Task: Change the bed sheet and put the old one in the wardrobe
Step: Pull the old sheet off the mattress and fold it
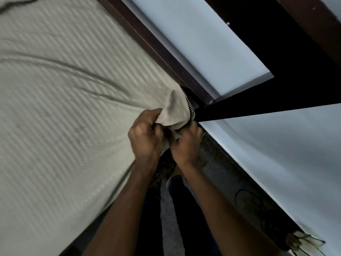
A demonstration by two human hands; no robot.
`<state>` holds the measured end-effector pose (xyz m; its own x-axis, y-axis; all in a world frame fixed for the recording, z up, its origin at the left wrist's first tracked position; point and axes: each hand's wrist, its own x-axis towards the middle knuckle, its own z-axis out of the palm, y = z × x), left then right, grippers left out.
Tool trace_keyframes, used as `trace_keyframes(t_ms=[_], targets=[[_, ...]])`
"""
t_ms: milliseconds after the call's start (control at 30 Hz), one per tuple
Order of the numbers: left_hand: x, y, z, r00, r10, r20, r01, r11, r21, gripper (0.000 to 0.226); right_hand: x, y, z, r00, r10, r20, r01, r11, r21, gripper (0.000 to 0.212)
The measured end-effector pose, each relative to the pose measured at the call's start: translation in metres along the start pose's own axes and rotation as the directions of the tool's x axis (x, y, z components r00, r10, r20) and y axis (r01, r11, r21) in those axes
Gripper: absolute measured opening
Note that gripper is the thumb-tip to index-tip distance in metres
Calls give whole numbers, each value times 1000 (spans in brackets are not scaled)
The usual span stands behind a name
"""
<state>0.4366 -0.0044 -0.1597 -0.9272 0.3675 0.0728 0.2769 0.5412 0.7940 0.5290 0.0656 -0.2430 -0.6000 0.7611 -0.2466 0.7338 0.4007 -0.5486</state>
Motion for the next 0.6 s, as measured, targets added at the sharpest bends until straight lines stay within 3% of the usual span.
trace_keyframes(t_ms=[67, 100, 133, 167, 200, 233, 267, 300, 367, 467, 533, 600], targets=[[-2, -2, 1, 997, -70, 29, 71, 997, -19, 52, 6, -18, 11, 992, -129, 11, 129, 985, -118, 28], [0, -4, 2, 992, -118, 53, 119, 993, -13, 51, 9, -24, 14, 990, -137, 39, 138, 990, -33, 22], [1, -5, 3, 984, -155, 88, 155, 988, 5, 51, 12, -33, 10, 996, 7, 86, -20, 988, 154, 15], [1, -6, 4, 977, -173, 127, 171, 985, 23, 49, 12, -40, 6, 956, 226, 187, -282, 883, 375, 10], [-1, -8, 4, 973, -169, 159, 166, 986, 32, 46, 11, -41, 4, 850, 383, 360, -526, 638, 562, 10], [-6, -10, 2, 972, -156, 178, 150, 988, 46, 43, 9, -41, 1, 754, 445, 483, -646, 371, 667, 15], [-13, -12, 0, 972, -150, 181, 138, 987, 79, 45, 5, -44, -3, 709, 446, 546, -678, 217, 702, 21], [-23, -14, -2, 973, -157, 170, 138, 983, 119, 52, 2, -49, -7, 703, 419, 574, -678, 153, 719, 24], [-45, -19, -9, 970, -186, 155, 165, 977, 138, 60, 2, -70, -22, 735, 313, 601, -654, 98, 750, 23], [-71, -34, -16, 976, -178, 123, 154, 972, 177, 59, 14, -96, -39, 778, 168, 606, -627, 131, 768, 28], [-78, -47, -19, 977, -164, 135, 117, 946, 303, 47, 20, -94, -44, 804, 188, 563, -587, 112, 801, 28], [-74, -48, -23, 960, -215, 177, 135, 916, 378, 49, 17, -81, -45, 781, 274, 562, -584, -1, 812, 29]])
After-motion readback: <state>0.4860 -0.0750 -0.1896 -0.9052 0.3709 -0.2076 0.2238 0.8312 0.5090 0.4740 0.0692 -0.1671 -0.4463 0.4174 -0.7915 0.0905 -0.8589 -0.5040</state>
